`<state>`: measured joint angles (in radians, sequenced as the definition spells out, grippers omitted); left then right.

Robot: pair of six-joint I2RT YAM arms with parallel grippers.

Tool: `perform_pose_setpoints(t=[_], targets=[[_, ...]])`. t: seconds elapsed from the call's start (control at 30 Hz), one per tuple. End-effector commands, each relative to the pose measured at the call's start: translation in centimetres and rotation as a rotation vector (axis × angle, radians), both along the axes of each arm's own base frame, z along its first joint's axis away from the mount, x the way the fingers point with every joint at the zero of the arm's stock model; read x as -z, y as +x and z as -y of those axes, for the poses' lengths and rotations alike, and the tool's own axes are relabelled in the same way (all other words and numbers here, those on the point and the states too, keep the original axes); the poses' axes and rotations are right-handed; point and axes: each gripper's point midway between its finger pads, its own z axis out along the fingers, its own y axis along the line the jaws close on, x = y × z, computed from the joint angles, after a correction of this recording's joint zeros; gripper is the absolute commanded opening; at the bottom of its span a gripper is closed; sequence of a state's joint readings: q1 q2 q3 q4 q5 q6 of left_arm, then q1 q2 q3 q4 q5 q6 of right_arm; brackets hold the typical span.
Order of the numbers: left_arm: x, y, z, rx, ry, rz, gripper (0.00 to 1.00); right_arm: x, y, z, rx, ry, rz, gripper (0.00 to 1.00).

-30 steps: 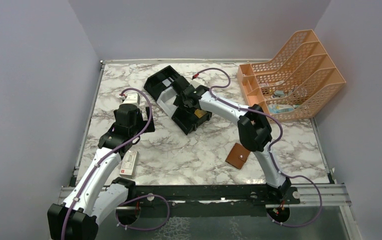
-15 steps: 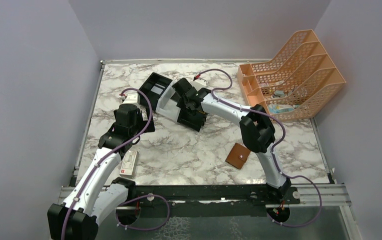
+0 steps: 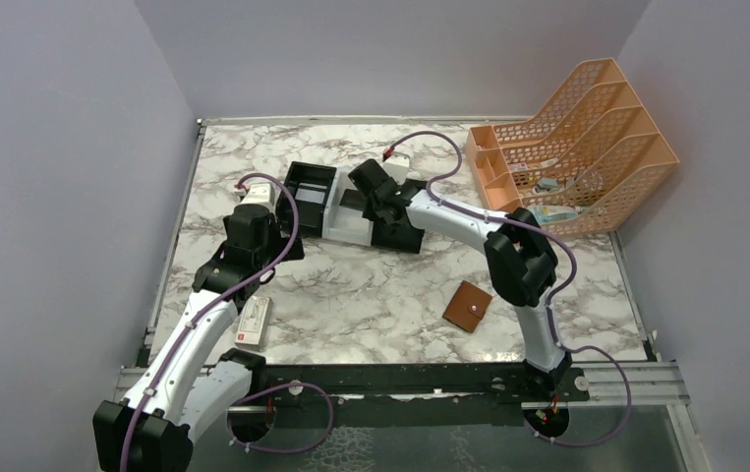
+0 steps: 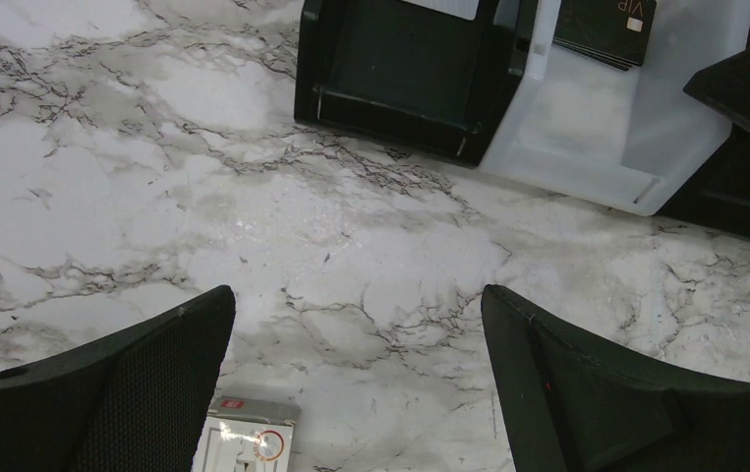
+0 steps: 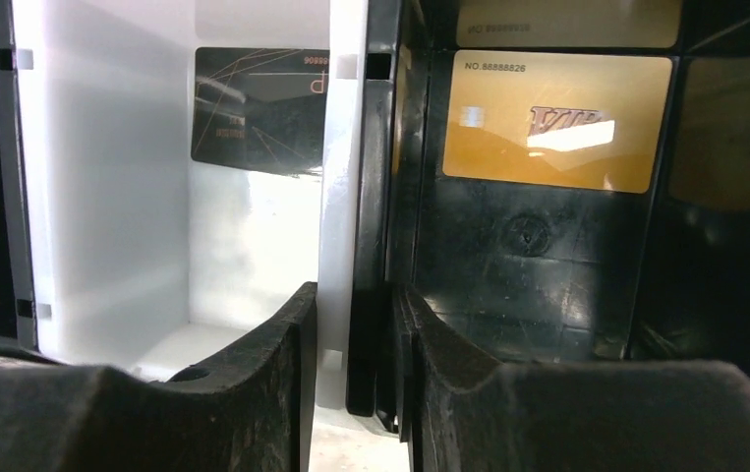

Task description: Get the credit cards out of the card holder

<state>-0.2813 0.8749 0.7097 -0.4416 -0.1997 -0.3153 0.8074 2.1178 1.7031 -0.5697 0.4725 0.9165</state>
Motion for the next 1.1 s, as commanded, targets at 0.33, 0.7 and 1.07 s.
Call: perform_pose_setpoints(t=[0.33,0.7,1.07], targets=[[-0.1,0.3,-0.4,-0.013,0.009,0.015,0.99,-2.3,0.5,5.3,-0.277,-0.169,0.091,0.19],[0.0,0.3,-0.3,-0.012,0.010,0.009,0.99,-1.0,0.1,7.9,-0.336,-0.248,0.062,0.20],[0.1,0.3,-0.4,-0.013,0.012,0.007,0.99,-0.6,-1.2,8.8,-0.266,-0.217,0.010,0.23]])
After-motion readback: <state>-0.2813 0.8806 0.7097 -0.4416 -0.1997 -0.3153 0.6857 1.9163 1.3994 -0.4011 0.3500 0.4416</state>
